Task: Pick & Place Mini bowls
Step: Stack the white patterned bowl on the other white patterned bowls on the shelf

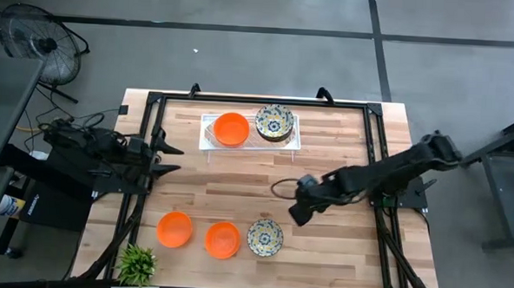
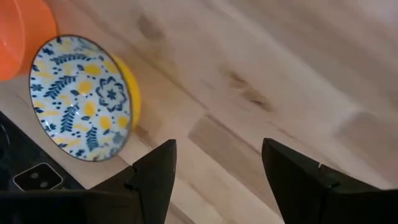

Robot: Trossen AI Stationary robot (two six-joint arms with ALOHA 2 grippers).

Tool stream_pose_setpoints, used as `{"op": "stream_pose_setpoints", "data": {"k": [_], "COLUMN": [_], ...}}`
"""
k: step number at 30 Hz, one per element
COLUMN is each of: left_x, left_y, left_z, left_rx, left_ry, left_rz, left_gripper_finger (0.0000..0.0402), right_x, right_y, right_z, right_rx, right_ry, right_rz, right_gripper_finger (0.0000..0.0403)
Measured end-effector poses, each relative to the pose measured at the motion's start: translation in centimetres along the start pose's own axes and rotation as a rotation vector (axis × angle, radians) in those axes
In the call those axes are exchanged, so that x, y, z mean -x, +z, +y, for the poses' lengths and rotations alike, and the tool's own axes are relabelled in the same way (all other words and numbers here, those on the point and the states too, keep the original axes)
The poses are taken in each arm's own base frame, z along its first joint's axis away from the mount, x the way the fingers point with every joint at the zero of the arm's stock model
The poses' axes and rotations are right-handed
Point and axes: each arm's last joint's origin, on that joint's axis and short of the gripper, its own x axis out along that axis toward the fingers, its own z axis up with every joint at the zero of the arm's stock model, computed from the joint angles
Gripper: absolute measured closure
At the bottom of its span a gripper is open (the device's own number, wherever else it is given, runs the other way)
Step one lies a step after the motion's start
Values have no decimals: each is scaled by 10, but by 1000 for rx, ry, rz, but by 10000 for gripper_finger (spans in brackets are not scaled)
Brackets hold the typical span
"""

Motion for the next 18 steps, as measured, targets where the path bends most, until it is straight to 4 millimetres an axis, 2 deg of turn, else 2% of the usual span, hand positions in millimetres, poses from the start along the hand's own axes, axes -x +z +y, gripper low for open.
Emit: {"op": "stream_pose_setpoints", "data": {"k": [4,7,18], "left_x": [6,8,8], "left_y": [-1,-2,-4], "left_z": [1,1,-1], "left_rx": [7,18,63], "left_ry": [-19,-38,-130], "left_rz": [4,13,34], "left_gripper_finger": [211,211,211], "right_x": [-27,-38,-26], "right_y": [2,3,4], "right_z": [12,18,21], "right_rx": [28,47,126], "right_ry": [39,74,138], "right_rz": [36,62,26], "right_gripper_finger": [178,178,178]}}
